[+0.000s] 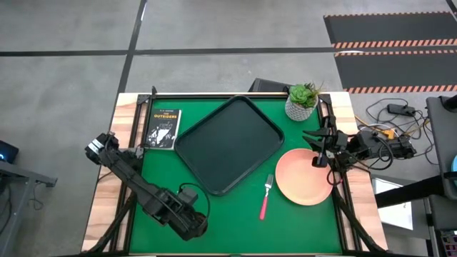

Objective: Pick and place plate/cup/fork/spoon on tray
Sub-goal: Put the red glass on the top left of the black serving tray, then put the blue spoon on the black serving tray to the bottom right of the red glass

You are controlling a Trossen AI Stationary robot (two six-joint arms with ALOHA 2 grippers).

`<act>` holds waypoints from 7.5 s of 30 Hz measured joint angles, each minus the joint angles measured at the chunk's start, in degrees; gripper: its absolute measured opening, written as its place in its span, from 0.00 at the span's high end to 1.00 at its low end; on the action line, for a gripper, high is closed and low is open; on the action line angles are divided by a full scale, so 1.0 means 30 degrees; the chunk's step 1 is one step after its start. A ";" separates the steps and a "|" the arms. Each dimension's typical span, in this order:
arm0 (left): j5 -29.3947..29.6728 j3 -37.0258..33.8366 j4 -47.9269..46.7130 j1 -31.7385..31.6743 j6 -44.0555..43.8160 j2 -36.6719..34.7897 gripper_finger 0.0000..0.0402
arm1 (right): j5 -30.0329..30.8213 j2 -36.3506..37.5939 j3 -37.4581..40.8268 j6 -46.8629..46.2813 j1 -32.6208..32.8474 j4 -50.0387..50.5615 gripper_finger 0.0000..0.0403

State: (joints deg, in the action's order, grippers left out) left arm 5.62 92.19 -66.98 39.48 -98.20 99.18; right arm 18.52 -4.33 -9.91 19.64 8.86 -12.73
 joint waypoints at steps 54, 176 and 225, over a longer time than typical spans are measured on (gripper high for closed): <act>-0.0849 -0.2954 0.0891 0.0007 0.1511 0.0022 0.99 | 0.0007 0.0005 0.0007 -0.0015 0.0000 0.0022 0.84; 0.3513 -0.8175 0.2209 -0.9880 0.9228 -0.7467 0.84 | -0.0015 -0.0002 0.0015 -0.0044 0.0000 0.0153 0.84; -0.0542 -0.8492 0.0573 0.1680 -0.9225 -0.1625 0.84 | -0.0011 0.0000 0.0015 -0.0350 0.0000 -0.0131 0.84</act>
State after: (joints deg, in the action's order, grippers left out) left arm 3.99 66.72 -65.26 44.52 -125.88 94.30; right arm 18.49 -4.33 -9.87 18.59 8.86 -13.13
